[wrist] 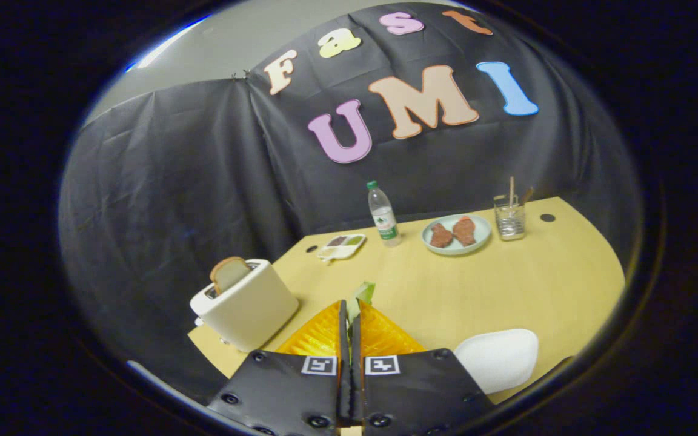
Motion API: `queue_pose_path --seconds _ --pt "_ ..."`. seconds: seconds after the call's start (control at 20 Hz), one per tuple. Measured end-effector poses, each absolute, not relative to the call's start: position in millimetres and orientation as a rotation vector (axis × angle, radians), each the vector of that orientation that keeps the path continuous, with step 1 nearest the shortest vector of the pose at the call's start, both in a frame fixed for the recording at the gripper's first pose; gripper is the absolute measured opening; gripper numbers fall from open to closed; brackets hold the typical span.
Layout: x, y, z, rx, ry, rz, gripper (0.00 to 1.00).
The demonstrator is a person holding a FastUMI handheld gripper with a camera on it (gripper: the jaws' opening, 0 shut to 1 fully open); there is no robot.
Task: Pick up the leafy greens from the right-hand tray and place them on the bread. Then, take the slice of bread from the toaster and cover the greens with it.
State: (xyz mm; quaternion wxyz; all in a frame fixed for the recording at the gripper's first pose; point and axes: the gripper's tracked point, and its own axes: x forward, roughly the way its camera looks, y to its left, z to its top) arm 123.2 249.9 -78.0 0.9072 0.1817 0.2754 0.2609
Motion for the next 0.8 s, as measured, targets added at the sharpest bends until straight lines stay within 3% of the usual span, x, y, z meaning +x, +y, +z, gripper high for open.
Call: queue_pose_path --seconds 0.45,0.8 --pt "112 331 -102 0.506 0.626 0.652 0.03" --pt "107 308 -183 0.394 0.759 0.526 0.04"
